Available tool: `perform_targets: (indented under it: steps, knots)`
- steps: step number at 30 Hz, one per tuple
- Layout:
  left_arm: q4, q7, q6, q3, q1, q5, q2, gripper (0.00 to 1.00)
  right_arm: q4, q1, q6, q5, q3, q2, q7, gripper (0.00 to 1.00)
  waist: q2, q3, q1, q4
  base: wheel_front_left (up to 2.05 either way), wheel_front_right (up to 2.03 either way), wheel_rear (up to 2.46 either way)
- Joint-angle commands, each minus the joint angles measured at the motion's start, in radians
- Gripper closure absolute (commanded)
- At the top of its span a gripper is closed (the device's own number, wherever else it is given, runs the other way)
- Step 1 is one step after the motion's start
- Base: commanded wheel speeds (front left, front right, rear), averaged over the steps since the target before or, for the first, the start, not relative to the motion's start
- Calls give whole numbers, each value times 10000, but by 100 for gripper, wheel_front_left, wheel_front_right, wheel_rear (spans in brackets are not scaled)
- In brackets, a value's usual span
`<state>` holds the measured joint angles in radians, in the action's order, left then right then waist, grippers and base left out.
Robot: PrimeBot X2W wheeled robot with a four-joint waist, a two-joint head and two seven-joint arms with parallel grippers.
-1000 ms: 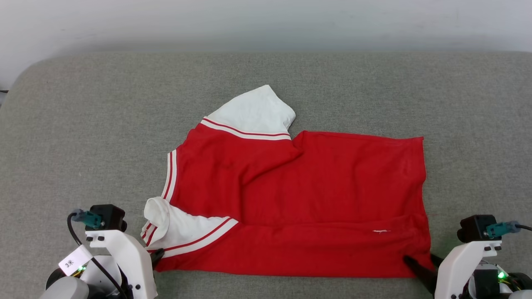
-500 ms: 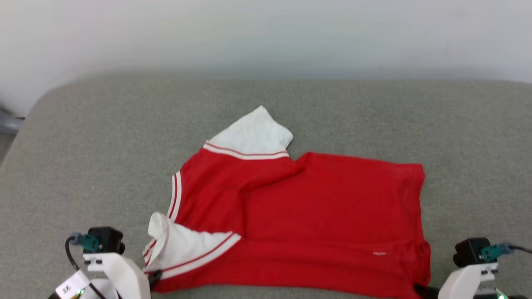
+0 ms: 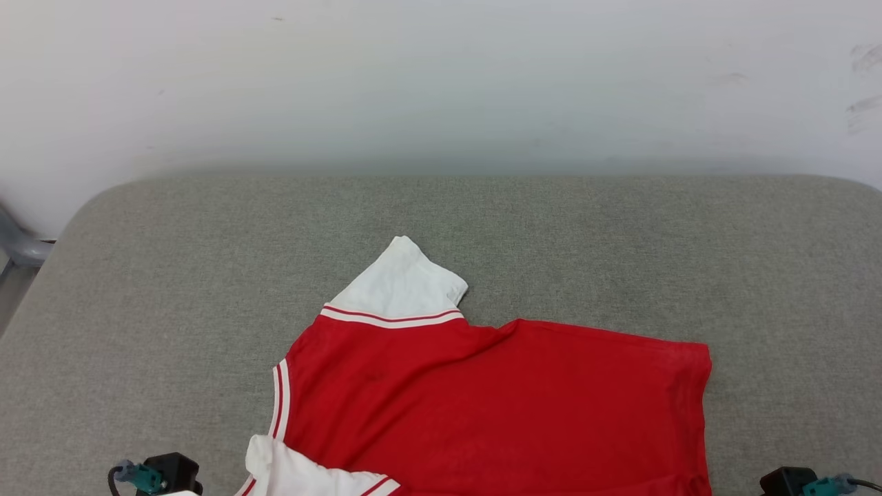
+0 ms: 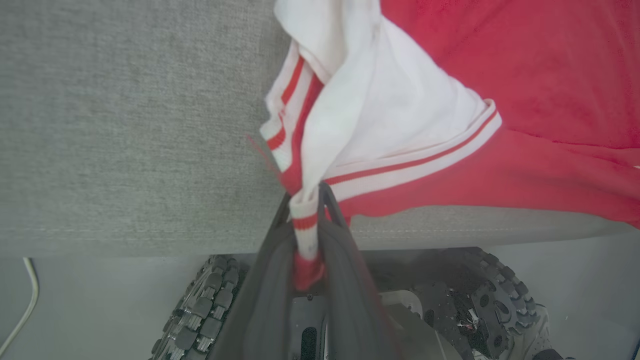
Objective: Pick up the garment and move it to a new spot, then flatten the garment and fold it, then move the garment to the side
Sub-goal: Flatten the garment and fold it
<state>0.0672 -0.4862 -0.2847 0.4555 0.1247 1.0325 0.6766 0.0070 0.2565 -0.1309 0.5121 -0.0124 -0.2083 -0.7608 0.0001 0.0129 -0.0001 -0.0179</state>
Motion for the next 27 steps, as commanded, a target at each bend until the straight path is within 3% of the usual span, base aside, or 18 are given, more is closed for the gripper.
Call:
perform_targets:
  steps: [1, 2, 3, 4, 9, 16, 27]
  knots:
    - [-111, 80, 44, 41, 82, -32, -87, 100, 66, 116, 7, -13, -39, 61, 79, 62, -1, -18, 1, 15, 0, 0, 0]
    - [-233, 80, 102, 80, 24, 6, -170, 94, 108, 95, 5, -43, -55, 111, 217, 0, -1, -38, 1, 19, 0, 0, 0]
    - [-344, 87, 128, 95, -60, 61, -271, 60, 135, 44, 5, -52, -79, 186, 414, 0, -1, -53, 1, 18, 0, 0, 0]
    - [-486, 167, 178, 89, -160, 35, -337, 0, 127, -1, 5, -118, -75, 231, 629, 0, -1, -61, 1, 20, 0, 0, 0]
    - [-827, 730, 369, -1, -655, -363, -422, 0, -175, -361, 5, -464, -2, 320, 2304, 0, -1, -60, 1, 82, 0, 0, 0]
    - [-752, 1830, 299, -200, -1616, -1246, -498, 0, -607, -987, 5, -1491, -330, 543, 4949, 0, -1, -115, 1, 227, 0, 0, 0]
    - [-894, 3821, 607, -592, -4261, -2557, -1030, 0, -1972, -2725, 5, -2521, -383, 785, 6589, 0, -1, -2014, 1, 855, 0, 0, 0]
